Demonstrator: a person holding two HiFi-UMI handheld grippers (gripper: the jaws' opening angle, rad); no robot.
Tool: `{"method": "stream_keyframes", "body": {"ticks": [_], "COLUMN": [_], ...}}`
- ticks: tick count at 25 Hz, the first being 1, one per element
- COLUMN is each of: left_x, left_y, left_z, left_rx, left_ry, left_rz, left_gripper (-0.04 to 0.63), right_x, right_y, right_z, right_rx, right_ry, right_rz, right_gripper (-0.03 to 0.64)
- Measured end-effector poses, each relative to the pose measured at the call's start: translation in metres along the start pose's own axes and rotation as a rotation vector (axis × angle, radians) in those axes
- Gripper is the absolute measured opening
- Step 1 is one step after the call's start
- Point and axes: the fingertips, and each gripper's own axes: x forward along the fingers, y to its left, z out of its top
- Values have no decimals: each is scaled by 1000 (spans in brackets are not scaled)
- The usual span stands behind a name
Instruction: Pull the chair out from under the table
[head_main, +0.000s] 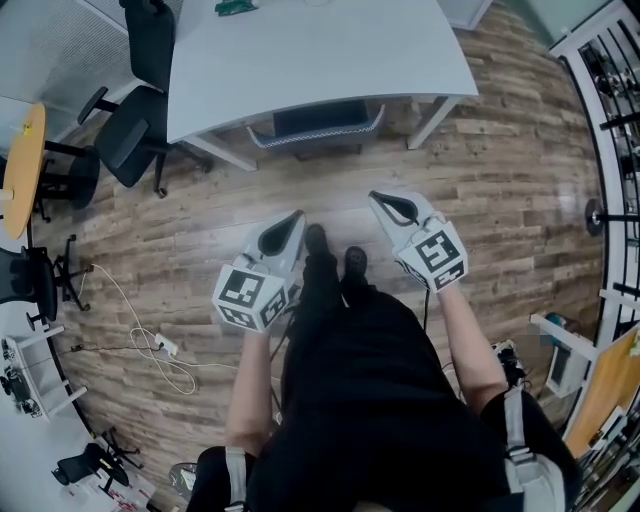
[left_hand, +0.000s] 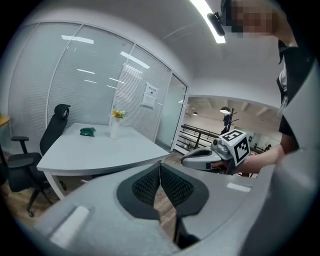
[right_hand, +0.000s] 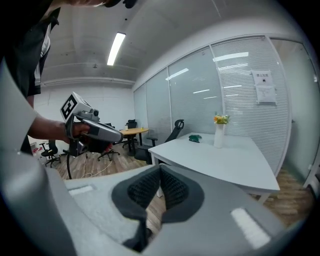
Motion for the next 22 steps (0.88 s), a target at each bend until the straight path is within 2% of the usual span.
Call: {"method": "stream_keyframes", "body": {"ticks": [2, 5, 7, 10, 14, 22], "left_x": [7, 18, 26, 38, 52, 81], "left_y": [2, 7, 14, 25, 42, 94], "left_z": [0, -4, -7, -12, -20, -35], "left_rx": [36, 74, 101, 131, 177, 244], "left_ry": [14, 47, 65, 87, 127, 193], "left_rz": [-8, -20, -24, -23, -22, -22], "left_gripper": [15, 89, 89, 113, 178, 212], "right_x": [6, 20, 31, 42, 53, 94], "right_y": [-1, -3, -7, -11, -17, -30], "right_z": [-2, -12, -19, -26, -28, -35], "right_rx": [-18, -47, -56, -73, -100, -187], "right_ry": [24, 78, 114, 155, 176, 236], "right_rz": [11, 20, 23, 13, -13, -3], "right_gripper": [3, 3, 113, 115, 121, 121]}}
